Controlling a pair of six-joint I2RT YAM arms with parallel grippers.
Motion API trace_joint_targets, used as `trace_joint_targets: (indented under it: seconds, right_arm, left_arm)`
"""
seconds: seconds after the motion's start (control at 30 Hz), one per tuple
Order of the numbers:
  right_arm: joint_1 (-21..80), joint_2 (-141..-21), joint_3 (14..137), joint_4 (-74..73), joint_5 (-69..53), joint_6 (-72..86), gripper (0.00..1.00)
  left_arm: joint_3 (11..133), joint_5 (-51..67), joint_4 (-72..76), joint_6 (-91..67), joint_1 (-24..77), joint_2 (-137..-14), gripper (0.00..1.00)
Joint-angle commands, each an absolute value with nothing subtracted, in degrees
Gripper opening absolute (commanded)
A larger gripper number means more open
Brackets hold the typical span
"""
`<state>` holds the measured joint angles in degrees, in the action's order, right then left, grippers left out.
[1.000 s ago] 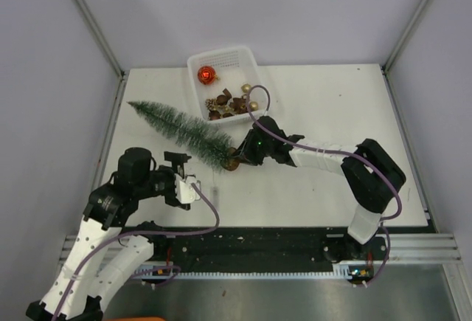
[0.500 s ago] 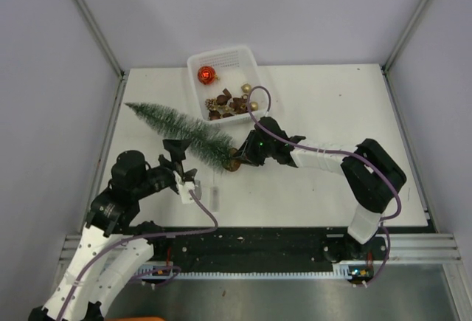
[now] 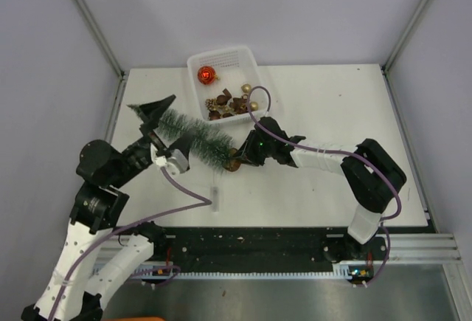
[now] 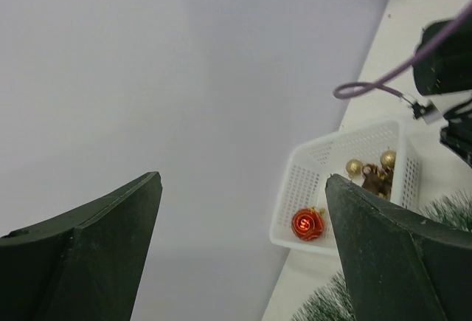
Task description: Decorate the small christmas tree
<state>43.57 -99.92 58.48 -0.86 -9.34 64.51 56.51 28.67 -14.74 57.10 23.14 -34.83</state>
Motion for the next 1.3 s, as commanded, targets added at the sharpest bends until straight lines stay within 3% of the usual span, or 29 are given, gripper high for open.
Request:
trace_joint_targets:
  seconds: [0.0, 0.13, 0.3, 0.53, 0.7, 1.03, 1.27]
  right_arm:
    - [42.98, -97.82, 58.62, 2.11, -10.37, 64.42, 0.0]
    - [42.37, -97.38, 58.1, 2.72, -11.25, 65.13, 0.0]
    - [41.05, -96.68, 56.96, 4.13, -12.39, 66.36, 0.0]
    - [40.34, -96.5, 55.72, 5.62, -13.62, 67.85, 0.0]
    - [40.17, -96.94, 56.34, 6.41, -14.24, 68.82, 0.0]
    - [39.64, -95.19, 55.2, 9.14, -15.99, 70.66, 0.0]
    - [39.64, -94.92, 54.05, 10.81, -18.01, 71.1, 0.0]
  left_arm:
    - [67.22, 24.97, -13.61, 44.5, 23.29, -38.4, 0.99]
    - [72.77, 27.94, -36.48, 51.02, 23.29, -39.9, 0.99]
    - [63.48, 28.39, -53.86, 58.88, 23.29, -33.33, 0.99]
    - [56.25, 23.56, -54.22, 54.5, 23.29, -26.72, 0.95]
    - [55.38, 24.69, -64.57, 59.57, 23.29, -28.38, 0.91]
    - [52.74, 27.16, -70.32, 63.45, 22.77, -49.54, 0.93]
    - [49.4, 25.14, -57.5, 65.04, 19.25, -60.12, 0.94]
